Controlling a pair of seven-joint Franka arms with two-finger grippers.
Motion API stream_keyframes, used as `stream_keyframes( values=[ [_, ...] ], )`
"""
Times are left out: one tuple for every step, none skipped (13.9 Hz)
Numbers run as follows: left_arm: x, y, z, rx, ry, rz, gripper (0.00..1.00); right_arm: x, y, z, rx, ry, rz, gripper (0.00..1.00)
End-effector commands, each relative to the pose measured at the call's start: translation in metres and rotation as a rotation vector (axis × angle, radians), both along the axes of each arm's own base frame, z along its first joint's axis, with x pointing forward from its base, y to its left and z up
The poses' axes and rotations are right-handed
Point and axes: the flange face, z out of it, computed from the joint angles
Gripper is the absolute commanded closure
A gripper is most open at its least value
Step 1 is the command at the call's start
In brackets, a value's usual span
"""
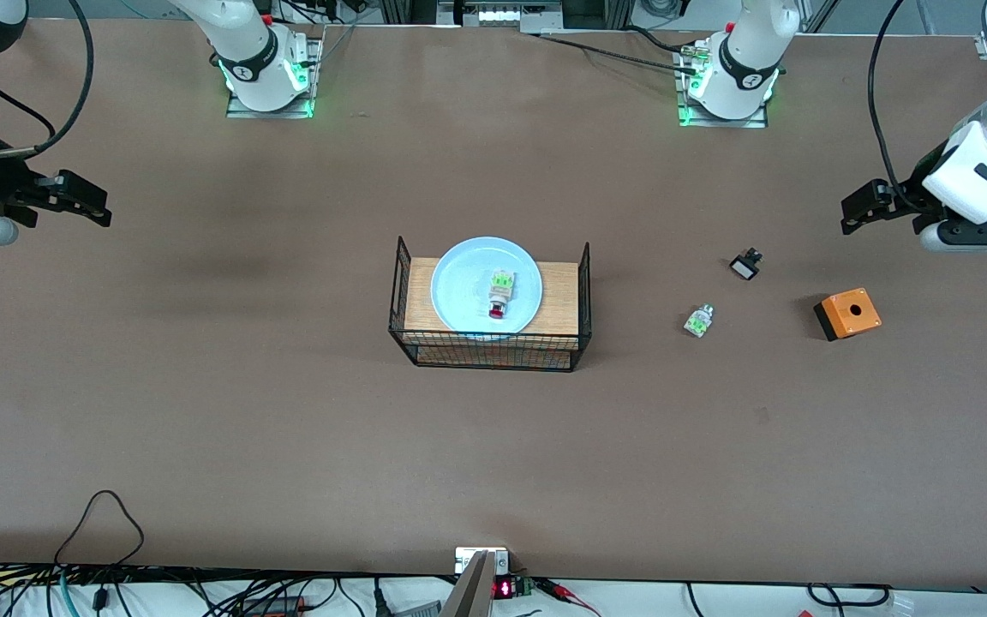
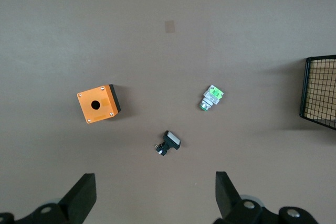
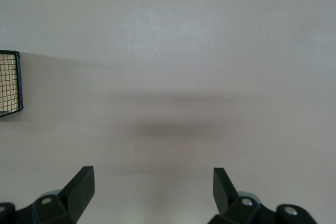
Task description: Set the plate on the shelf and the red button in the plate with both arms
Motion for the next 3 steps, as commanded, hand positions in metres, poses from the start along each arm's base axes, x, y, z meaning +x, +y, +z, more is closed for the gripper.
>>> stream_keyframes(
  values=[
    [-0.0014, 0.0005, 0.0040, 0.016, 0.011, -0.031, 0.00, -0.0048, -0.0032, 0.0067, -0.001, 0.003, -0.008, 0.00],
    [-0.0013, 0.0012, 0.0040, 0.014, 0.011, -0.029, 0.00, -0.0048, -0.0022, 0.0067, 0.000, 0.003, -0.010, 0.00],
    [-0.0015, 0.0014, 0.0038, 0.016, 0.012, -0.027, 0.00, -0.0060, -0.0015, 0.0092, 0.001, -0.002, -0.009, 0.00]
  ],
)
